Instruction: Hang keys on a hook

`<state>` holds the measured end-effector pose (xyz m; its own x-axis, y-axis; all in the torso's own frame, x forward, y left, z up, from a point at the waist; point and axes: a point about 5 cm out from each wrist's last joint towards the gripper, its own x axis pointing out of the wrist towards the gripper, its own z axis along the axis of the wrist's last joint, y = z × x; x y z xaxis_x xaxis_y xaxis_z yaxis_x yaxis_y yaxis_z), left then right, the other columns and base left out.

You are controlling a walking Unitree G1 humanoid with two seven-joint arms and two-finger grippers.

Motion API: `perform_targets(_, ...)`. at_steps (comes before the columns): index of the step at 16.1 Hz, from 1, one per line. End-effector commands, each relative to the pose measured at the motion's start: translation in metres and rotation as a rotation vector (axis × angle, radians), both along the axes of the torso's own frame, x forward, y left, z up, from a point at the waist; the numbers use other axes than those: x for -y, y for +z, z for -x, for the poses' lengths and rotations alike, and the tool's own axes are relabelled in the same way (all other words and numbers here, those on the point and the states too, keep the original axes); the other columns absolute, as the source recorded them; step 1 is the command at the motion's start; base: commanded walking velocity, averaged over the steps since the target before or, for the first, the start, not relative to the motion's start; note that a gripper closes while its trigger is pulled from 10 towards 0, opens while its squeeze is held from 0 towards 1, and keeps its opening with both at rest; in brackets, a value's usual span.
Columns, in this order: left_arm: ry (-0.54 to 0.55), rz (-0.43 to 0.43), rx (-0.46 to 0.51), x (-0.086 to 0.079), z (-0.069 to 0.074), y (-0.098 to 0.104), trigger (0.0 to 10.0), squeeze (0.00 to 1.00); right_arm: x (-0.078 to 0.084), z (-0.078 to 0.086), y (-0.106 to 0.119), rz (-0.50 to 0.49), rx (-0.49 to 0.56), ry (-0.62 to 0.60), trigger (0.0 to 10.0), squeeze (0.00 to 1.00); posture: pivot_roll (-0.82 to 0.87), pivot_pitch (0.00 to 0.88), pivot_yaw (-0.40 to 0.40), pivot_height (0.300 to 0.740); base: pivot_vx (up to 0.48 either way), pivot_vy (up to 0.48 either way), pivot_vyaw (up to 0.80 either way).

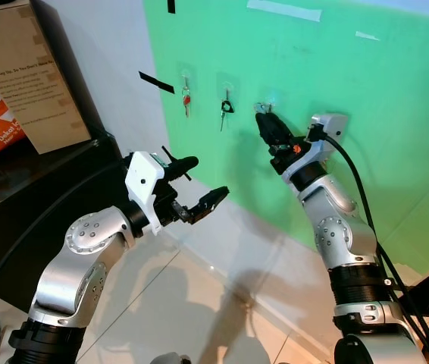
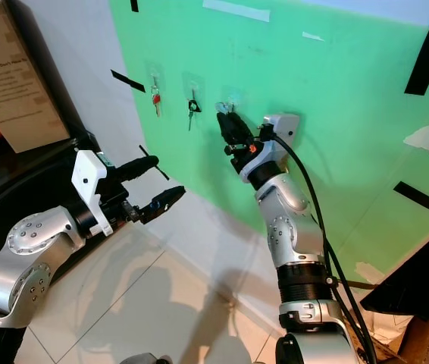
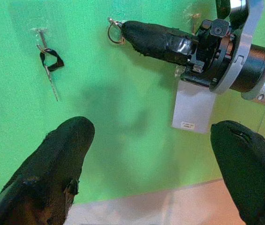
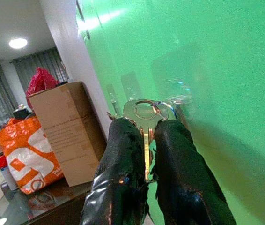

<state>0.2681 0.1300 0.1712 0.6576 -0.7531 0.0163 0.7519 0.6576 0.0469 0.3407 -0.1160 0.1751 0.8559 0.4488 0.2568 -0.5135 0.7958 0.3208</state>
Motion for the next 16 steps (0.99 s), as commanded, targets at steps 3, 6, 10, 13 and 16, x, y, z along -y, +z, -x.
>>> perform_targets(3,-0.007,-0.009,0.005,0.000,0.001,0.002,10.0,0.00,0.006,0.001,0.002,0.007,0.013,-0.015,10.0,0.00,0.01,0.000,0.079,0.740,0.000,0.000,0.00)
perform_targets(6,-0.011,-0.009,0.006,0.000,0.001,0.002,10.0,0.00,0.011,0.005,-0.003,0.008,0.005,-0.032,10.0,0.00,0.01,0.000,0.081,0.740,0.000,0.000,0.00)
perform_targets(10,-0.013,-0.009,0.006,0.000,0.001,0.002,10.0,0.00,0.014,0.010,-0.006,0.009,0.002,-0.031,10.0,0.00,0.01,0.000,0.086,0.740,0.000,0.000,0.00)
perform_targets(13,-0.013,-0.011,0.005,-0.001,0.000,0.003,10.0,0.00,0.020,0.014,-0.008,0.009,-0.006,-0.043,10.0,0.00,0.01,0.000,0.090,0.740,0.000,0.000,0.00)
perform_targets(16,-0.014,-0.010,0.005,-0.001,0.000,0.003,10.0,0.00,0.020,0.016,-0.009,0.011,-0.008,-0.043,10.0,0.00,0.01,0.000,0.090,0.740,0.000,0.000,0.00)
